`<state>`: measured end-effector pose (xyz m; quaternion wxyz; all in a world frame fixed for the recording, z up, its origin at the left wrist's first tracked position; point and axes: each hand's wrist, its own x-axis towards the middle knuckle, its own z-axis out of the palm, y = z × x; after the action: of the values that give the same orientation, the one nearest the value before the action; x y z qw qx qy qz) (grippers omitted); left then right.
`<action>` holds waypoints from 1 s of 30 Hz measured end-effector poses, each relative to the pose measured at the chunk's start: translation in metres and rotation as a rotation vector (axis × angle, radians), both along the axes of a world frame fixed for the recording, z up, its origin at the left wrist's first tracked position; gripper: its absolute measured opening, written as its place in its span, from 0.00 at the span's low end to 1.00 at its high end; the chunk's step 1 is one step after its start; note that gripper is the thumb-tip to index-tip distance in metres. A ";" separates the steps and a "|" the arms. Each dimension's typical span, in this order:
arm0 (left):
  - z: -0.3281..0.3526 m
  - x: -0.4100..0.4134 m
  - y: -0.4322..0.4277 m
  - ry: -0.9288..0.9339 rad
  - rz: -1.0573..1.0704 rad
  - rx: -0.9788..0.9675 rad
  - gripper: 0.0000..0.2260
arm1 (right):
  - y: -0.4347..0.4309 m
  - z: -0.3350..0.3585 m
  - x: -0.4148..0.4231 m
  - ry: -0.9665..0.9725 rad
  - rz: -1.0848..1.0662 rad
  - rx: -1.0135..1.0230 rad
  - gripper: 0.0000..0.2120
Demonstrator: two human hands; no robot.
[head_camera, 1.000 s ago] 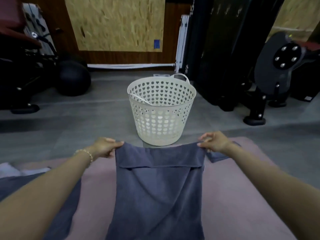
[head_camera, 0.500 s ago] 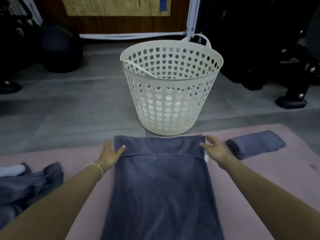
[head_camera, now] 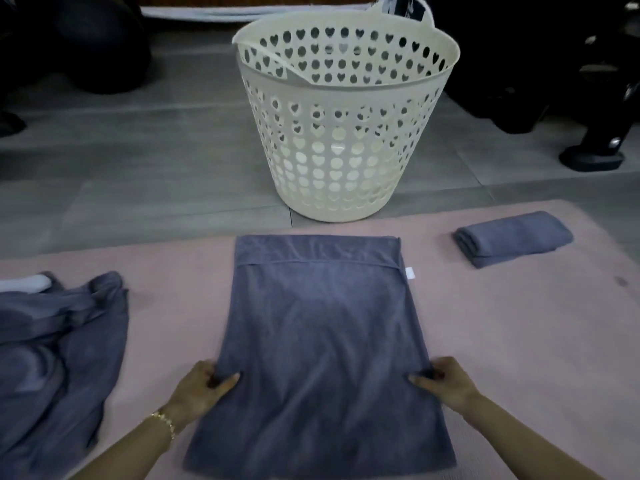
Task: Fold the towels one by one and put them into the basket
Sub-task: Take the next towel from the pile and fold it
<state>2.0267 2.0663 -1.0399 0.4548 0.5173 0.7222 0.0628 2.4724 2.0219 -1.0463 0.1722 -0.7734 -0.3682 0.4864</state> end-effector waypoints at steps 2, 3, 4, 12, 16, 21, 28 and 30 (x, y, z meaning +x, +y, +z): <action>0.014 0.012 -0.012 -0.064 0.017 -0.059 0.15 | -0.010 0.019 -0.012 0.005 0.034 -0.038 0.42; 0.018 0.016 -0.019 -0.094 0.040 -0.106 0.13 | -0.016 0.029 -0.019 0.016 0.052 -0.079 0.33; 0.021 0.020 -0.025 -0.122 0.060 -0.143 0.14 | -0.022 0.033 -0.023 0.020 0.055 -0.124 0.26; 0.047 0.022 -0.069 -0.206 0.369 0.042 0.14 | -0.070 0.048 -0.025 0.160 -0.109 -0.078 0.18; 0.046 0.008 -0.083 -0.203 0.405 -0.016 0.18 | -0.087 0.053 -0.020 0.148 -0.145 -0.038 0.15; 0.036 0.000 -0.092 -0.224 0.374 -0.184 0.17 | -0.089 0.050 -0.022 0.189 -0.120 -0.171 0.12; 0.062 -0.010 -0.051 -0.549 0.483 -0.139 0.09 | -0.040 0.068 -0.005 0.421 -0.263 -0.049 0.07; 0.071 -0.006 -0.023 -0.687 0.618 -0.087 0.10 | -0.011 0.080 -0.006 0.512 -0.353 0.042 0.04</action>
<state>2.0211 2.0438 -0.9688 0.6489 0.2075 0.6519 0.3330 2.4668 2.0112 -0.9665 0.3572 -0.6739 -0.1829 0.6203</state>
